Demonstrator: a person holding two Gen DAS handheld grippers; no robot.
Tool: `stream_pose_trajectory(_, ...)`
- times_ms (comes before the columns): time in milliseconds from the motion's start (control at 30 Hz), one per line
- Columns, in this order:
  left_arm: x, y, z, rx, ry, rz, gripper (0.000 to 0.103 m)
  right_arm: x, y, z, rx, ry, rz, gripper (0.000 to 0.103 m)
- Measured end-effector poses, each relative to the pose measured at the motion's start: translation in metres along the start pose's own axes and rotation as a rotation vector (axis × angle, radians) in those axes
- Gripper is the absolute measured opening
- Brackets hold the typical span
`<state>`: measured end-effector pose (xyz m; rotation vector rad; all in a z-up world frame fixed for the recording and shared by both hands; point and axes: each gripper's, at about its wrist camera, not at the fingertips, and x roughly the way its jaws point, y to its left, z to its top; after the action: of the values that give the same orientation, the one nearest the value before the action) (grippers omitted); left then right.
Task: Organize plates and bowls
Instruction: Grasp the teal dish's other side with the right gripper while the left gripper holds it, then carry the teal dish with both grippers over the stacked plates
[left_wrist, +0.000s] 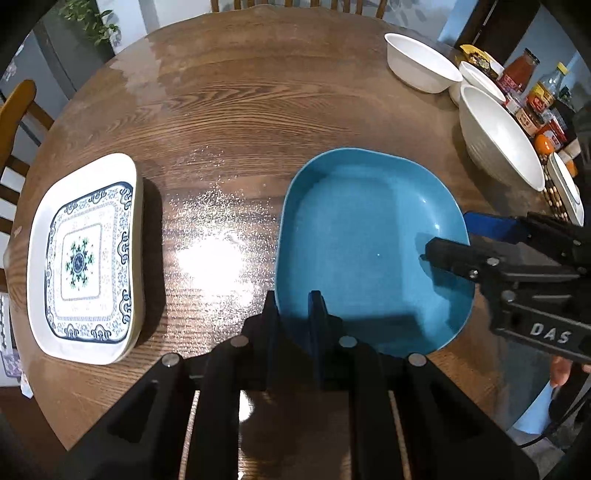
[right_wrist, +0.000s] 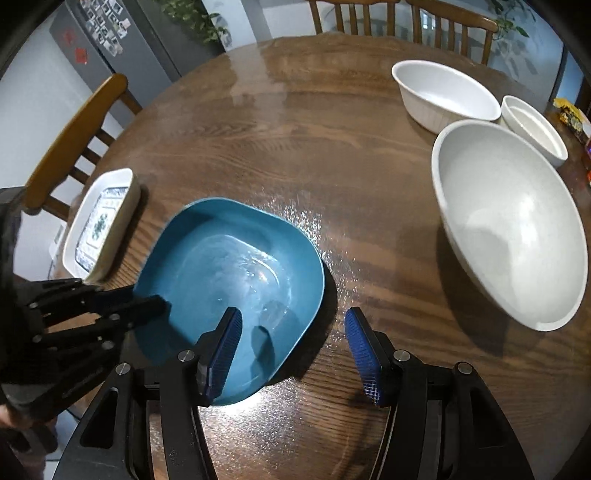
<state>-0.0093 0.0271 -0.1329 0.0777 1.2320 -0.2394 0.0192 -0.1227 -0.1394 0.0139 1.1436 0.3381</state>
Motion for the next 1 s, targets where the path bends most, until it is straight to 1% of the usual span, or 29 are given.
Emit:
stream_pose_trajectory(67, -0.001, 0.001, -0.009, -0.004, -0.005, 0.004, 0.013, 0.002, 0.002, -0.001, -0.002, 0.001, 0.000, 0.060)
stream_pose_trajectory(100, -0.001, 0.002, -0.010, -0.006, -0.007, 0.005, 0.013, 0.003, 0.003, -0.002, -0.004, 0.003, -0.002, 0.056)
stream_pose_trajectory(133, -0.002, 0.003, -0.009, -0.008, -0.008, 0.004, 0.013, 0.002, 0.003, -0.002, -0.007, -0.003, -0.006, 0.050)
stream_pose_trajectory(167, -0.002, 0.001, -0.013, -0.011, -0.009, 0.004, 0.014, 0.004, 0.003, -0.002, -0.008, -0.002, -0.005, 0.047)
stream_pose_trajectory(200, -0.001, 0.001, -0.014, -0.013, -0.010, 0.005, 0.014, 0.003, 0.003, -0.002, -0.008, -0.004, 0.000, 0.038)
stream_pose_trajectory(233, -0.002, 0.004, -0.003, -0.015, -0.009, 0.003, 0.014, 0.003, 0.002, -0.002, -0.008, -0.003, 0.001, 0.030)
stream_pose_trajectory(267, -0.004, 0.002, -0.001, -0.018, -0.010, 0.002, 0.014, 0.003, 0.002, -0.002, -0.009, -0.004, -0.003, 0.026)
stream_pose_trajectory(300, -0.004, 0.004, 0.000, -0.017, -0.011, 0.004, 0.014, 0.004, 0.002, -0.002, -0.010, -0.005, -0.005, 0.021)
stream_pose_trajectory(333, -0.004, 0.003, 0.002, -0.016, -0.012, 0.006, 0.015, 0.003, 0.003, -0.002, -0.010, -0.006, -0.009, 0.019)
stream_pose_trajectory(400, -0.003, 0.005, 0.005, -0.020, -0.013, 0.004, 0.015, 0.003, 0.002, -0.003, -0.007, -0.006, -0.011, 0.016)
stream_pose_trajectory(700, -0.005, 0.000, 0.008, -0.024, -0.023, -0.003, 0.013, -0.008, 0.000, -0.005, -0.019, -0.041, -0.036, 0.014)
stream_pose_trajectory(1000, -0.022, 0.000, 0.011, -0.031, -0.077, 0.010, 0.013, -0.025, 0.004, -0.003, -0.023, -0.089, -0.026, 0.013)
